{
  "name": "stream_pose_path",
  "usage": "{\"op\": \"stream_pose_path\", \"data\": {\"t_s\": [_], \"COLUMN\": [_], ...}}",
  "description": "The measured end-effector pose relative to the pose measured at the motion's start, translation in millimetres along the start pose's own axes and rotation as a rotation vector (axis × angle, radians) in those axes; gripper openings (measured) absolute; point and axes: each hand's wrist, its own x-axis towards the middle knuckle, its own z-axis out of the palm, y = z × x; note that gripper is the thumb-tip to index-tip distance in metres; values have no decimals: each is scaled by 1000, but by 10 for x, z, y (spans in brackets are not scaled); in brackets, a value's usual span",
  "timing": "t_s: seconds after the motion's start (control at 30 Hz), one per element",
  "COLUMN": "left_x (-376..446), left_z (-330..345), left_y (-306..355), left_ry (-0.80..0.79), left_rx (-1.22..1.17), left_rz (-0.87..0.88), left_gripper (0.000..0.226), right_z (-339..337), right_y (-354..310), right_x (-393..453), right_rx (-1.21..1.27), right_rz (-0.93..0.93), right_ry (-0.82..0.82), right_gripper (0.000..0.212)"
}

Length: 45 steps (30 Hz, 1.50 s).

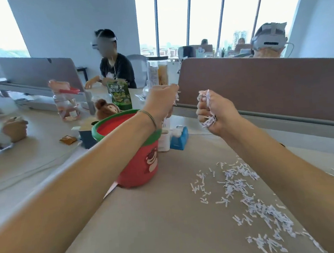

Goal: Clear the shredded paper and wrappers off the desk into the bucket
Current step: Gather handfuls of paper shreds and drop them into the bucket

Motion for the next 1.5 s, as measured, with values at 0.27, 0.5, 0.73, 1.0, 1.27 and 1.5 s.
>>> {"op": "stream_pose_path", "data": {"t_s": [0.27, 0.5, 0.73, 1.0, 1.27, 1.5], "left_x": [367, 519, 454, 412, 319, 214], "left_z": [-785, -1108, -1213, -1440, -1551, -1527], "left_y": [-182, -408, -392, -286, -341, -275], "left_ry": [120, 13, -186, 42, 65, 56], "left_rx": [396, 705, 936, 915, 950, 935], "left_rz": [89, 82, 0, 104, 122, 94], "left_gripper": [44, 44, 23, 36, 35, 33], "right_z": [625, 877, 1101, 1373, 1414, 1390], "right_y": [219, 360, 487, 640, 789, 768], "right_x": [162, 201, 349, 454, 467, 397], "right_rx": [-8, -60, -100, -237, -573, -834], "right_rz": [6, 11, 49, -18, -74, -199], "right_ry": [-102, -54, -50, -68, -143, -349], "right_gripper": [42, 33, 22, 22, 29, 25]}}
